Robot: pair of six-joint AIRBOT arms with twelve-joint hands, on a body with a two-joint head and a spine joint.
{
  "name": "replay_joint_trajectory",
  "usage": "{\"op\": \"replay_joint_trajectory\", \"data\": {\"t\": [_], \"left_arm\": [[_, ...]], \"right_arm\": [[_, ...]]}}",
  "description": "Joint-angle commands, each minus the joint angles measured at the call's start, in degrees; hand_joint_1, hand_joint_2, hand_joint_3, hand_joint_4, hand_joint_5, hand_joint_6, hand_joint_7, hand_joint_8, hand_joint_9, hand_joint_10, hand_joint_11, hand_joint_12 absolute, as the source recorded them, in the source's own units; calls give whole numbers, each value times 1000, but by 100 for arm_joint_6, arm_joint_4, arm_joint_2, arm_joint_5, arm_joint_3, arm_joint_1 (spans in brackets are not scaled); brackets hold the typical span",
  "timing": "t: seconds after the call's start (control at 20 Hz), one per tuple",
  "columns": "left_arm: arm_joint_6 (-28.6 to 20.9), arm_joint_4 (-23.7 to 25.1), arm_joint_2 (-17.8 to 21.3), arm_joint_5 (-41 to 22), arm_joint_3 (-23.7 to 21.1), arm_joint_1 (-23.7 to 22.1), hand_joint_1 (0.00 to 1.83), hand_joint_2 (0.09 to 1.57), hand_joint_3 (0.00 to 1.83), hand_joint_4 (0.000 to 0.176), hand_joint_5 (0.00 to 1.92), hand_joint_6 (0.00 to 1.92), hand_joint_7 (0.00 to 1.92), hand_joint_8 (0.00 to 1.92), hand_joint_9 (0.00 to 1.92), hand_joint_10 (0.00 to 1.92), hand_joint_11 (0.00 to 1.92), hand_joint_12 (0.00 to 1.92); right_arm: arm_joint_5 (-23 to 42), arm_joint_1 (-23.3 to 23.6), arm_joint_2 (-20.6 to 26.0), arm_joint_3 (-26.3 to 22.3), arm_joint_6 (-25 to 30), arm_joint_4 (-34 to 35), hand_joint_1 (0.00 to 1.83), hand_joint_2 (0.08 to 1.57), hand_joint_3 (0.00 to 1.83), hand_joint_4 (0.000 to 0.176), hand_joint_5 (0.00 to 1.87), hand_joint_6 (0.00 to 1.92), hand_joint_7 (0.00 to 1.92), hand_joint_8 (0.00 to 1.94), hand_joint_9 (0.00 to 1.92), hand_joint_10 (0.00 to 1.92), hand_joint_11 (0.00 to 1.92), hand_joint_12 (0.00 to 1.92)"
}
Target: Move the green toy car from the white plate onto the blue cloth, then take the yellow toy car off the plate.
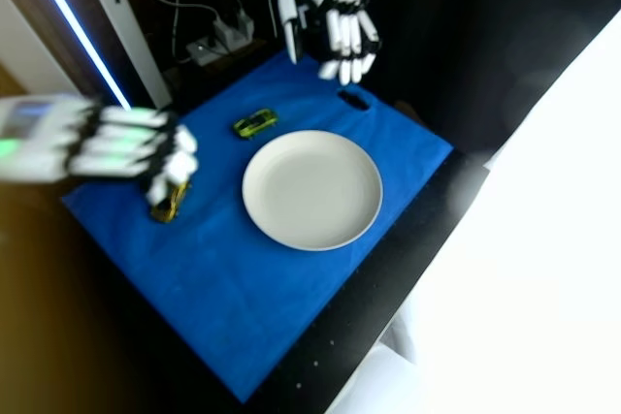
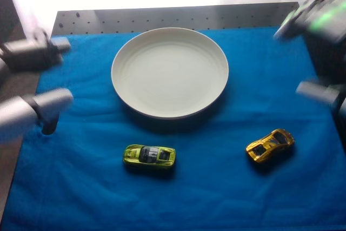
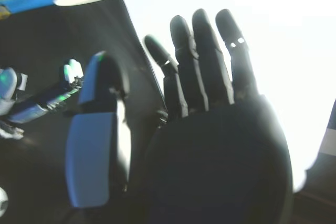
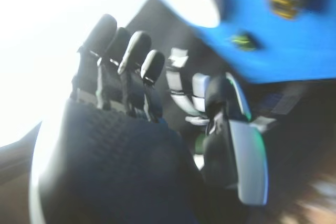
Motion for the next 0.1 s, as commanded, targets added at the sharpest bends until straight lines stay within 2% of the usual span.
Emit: {"op": "replay_joint_trajectory", "data": {"t": [0.0,0.05], "left_arm": [[-130,129,100,-1286,61,-57,626,1164,0,55,547,6,655,0,690,2,343,1017],[-174,129,212,-1641,82,-93,599,1182,0,34,407,3,472,0,575,0,274,1040]], "right_arm": [[1648,42,35,-9,-66,76,521,1223,85,0,0,1075,2,685,0,670,0,1901],[2141,40,39,-8,-160,215,579,1153,55,0,0,720,0,681,0,631,0,1390]]}}
